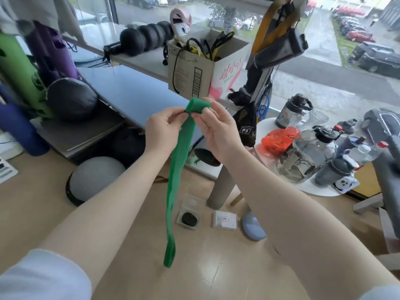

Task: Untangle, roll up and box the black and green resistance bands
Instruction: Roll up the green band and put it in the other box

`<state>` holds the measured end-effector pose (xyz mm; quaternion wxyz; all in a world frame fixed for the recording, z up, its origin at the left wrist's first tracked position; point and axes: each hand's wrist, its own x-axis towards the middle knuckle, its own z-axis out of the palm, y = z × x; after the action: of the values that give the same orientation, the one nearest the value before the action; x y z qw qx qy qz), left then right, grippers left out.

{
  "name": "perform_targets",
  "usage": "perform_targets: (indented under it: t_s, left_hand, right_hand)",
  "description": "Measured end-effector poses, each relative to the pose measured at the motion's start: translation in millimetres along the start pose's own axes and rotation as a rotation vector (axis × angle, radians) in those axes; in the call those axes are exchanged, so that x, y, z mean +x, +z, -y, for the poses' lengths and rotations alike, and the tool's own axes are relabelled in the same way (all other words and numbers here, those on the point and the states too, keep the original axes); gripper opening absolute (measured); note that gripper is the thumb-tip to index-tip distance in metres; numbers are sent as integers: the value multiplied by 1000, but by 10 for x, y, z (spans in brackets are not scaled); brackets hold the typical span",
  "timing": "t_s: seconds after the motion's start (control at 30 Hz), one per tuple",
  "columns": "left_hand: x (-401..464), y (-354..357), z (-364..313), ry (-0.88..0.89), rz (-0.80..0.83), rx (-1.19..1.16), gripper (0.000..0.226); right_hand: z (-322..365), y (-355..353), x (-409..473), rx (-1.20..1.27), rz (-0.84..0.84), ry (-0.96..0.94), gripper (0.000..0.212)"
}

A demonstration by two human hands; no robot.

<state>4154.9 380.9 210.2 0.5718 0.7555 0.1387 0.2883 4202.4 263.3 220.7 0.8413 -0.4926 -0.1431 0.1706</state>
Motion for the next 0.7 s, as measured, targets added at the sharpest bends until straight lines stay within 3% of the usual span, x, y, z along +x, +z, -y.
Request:
perform_targets:
  t_s: [0.2,0.33,0.5,0.7]
  left_hand:
    - [-126,235,-206,181,-45,47,15]
    - [-461,510,36,264,9,70,11]
    - [-1147,1080,955,82,120,174,12]
    - [-2256,1977,2406,-225,160,254,16]
  right_hand:
    - [207,-241,0,110,54,-18,21]
    - [176,-724,-137,64,138,86,21]
    - [-432,-1751,-462,-87,185,341,24]
    - [-1657,-3244,-959,-255,171,665,20]
